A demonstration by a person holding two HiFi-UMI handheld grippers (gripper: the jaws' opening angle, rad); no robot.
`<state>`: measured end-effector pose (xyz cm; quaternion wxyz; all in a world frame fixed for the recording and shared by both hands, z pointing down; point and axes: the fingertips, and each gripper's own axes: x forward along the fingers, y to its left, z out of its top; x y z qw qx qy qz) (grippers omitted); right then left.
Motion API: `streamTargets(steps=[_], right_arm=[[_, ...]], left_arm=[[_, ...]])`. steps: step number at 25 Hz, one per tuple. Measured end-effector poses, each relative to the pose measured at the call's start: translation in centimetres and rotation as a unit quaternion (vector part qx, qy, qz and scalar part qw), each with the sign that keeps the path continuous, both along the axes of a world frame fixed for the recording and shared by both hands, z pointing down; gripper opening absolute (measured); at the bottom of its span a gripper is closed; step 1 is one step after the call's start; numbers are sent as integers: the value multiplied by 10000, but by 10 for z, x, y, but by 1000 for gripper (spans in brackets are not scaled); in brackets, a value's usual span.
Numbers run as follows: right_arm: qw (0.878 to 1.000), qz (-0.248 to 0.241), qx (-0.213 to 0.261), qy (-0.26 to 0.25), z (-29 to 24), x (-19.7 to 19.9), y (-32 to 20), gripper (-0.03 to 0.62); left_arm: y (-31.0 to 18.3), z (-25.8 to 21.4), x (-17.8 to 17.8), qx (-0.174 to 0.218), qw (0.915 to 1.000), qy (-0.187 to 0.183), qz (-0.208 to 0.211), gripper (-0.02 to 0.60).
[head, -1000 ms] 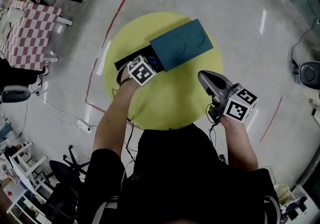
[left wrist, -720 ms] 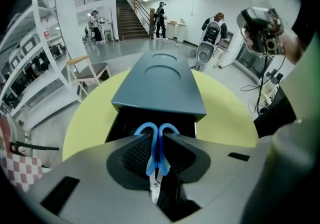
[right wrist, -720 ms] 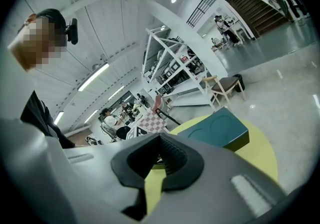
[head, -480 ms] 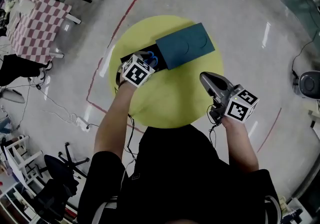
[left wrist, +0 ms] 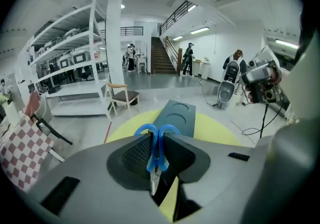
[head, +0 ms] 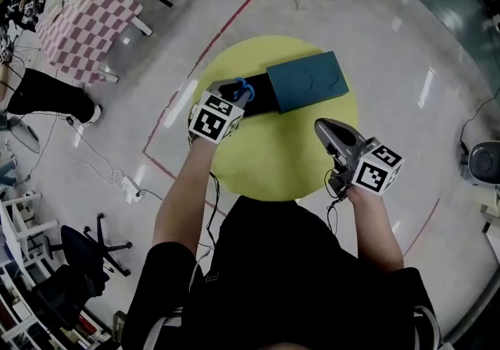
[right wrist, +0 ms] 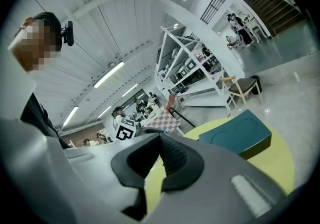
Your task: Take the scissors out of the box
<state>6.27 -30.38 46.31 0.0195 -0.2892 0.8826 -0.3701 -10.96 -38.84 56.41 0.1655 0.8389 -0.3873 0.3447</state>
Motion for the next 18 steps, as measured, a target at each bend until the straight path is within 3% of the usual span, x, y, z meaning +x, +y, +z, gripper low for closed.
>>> streamTargets(steps=[8, 18], right_arm=[[9994, -185, 282, -94, -20, -16, 5, 11], [9974, -324, 616, -165, -44, -27, 2, 11]], left_arm=[[18, -55, -25, 464, 9963, 494, -524, 83], [46, -118, -57, 1115, 9835, 901, -1106, 83]])
